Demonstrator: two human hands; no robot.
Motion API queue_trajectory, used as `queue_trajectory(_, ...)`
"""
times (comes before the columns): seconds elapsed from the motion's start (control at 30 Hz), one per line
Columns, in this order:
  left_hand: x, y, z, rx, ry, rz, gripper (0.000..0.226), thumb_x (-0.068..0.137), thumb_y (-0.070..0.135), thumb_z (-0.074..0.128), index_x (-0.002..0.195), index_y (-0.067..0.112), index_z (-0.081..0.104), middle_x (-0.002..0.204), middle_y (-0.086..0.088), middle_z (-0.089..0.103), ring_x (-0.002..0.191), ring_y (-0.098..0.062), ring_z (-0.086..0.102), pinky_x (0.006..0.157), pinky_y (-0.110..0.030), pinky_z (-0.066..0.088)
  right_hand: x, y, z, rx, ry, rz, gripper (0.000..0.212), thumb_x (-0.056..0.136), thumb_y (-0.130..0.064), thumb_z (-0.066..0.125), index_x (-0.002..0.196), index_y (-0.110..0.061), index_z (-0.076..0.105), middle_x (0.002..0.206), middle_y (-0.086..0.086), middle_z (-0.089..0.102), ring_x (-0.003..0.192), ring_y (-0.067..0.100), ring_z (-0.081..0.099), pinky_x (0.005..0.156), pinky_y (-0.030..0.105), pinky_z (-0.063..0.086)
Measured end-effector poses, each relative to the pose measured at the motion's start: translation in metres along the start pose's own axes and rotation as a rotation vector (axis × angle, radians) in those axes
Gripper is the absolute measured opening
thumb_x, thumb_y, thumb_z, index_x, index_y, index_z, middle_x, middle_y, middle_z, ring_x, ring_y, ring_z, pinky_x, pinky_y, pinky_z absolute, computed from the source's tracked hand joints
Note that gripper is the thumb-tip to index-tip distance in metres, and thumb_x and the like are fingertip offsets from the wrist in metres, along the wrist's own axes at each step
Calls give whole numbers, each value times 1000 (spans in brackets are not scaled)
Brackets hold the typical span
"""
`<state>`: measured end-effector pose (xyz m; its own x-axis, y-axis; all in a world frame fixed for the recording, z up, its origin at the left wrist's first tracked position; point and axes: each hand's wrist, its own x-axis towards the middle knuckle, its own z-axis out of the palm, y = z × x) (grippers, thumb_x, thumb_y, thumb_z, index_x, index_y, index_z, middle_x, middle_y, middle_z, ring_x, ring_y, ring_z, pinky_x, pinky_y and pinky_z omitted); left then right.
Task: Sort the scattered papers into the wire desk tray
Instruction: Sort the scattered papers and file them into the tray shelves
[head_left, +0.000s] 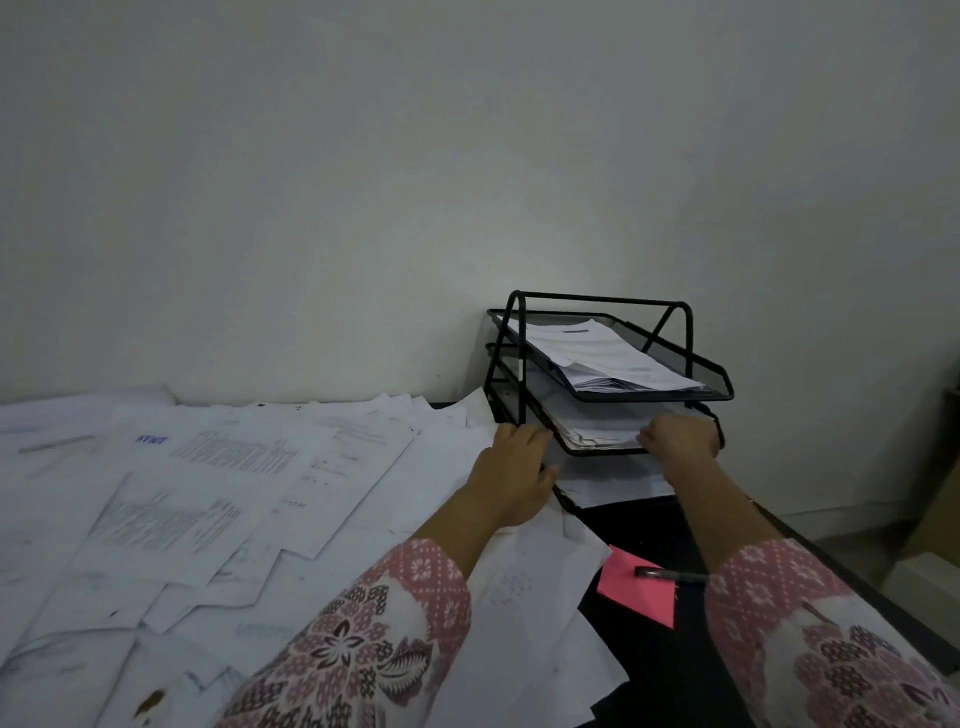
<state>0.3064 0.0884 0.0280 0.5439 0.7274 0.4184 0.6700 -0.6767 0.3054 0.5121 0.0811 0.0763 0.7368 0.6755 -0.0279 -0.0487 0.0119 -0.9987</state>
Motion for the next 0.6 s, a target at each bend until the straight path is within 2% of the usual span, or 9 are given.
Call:
queue_trajectory(0.07,-9,-12,-6,-24,38,7,47,98,30,39,139,9,38,146,-6,34,130,-25,30,99,-39,38,-21,-2,12,8,26,-57,18,85,8,48,91,-9,50,67,9,50,62,21,52,54,23,48)
queue_trajectory(0.13,-24,-29,-15,-31,70,-14,43,98,27,42,138,12,40,145,-4,36,129,-24,32,101,-36,36,-42,0,28,41,-5,-126,32,85,6,49,111,-11,53,71,12,56,59,18,51,60,27,49)
queue_trajectory(0.17,-33,-38,-19,-34,91,-32,41,98,26,44,137,12,42,143,-3,39,128,-23,33,100,-34,36,-55,2,36,28,-31,-148,32,85,4,50,114,-9,53,79,13,59,62,18,54,64,29,49)
queue_trajectory(0.23,-55,-58,-30,-18,136,-76,39,96,25,47,134,14,45,137,-2,44,126,-21,37,98,-30,37,-80,12,55,-12,-126,-188,28,85,2,53,112,-7,55,91,14,61,70,20,56,65,29,49)
queue_trajectory(0.33,-96,-91,-48,29,159,-186,38,93,23,51,130,17,49,134,0,47,125,-19,38,95,-29,38,-120,36,89,-78,-298,-207,21,87,1,56,105,-8,53,83,8,57,65,17,56,62,28,51)
queue_trajectory(0.4,-123,-112,-59,62,162,-266,38,92,21,53,129,17,50,134,1,48,124,-18,39,95,-28,38,-145,56,112,-161,-412,-195,21,86,-2,58,106,-6,55,80,5,58,67,19,59,70,36,56)
queue_trajectory(0.47,-150,-131,-69,98,171,-335,36,91,21,55,127,19,51,132,2,49,123,-18,41,95,-28,38,-166,74,131,-270,-493,-207,22,85,-7,62,106,-6,58,85,8,61,79,25,62,81,40,55)
queue_trajectory(0.6,-195,-162,-87,166,163,-460,39,87,32,57,124,19,54,127,0,53,118,-20,45,95,-31,38,-196,99,160,-443,-577,-284,24,88,-12,61,111,-4,58,91,6,58,81,19,56,70,24,44)
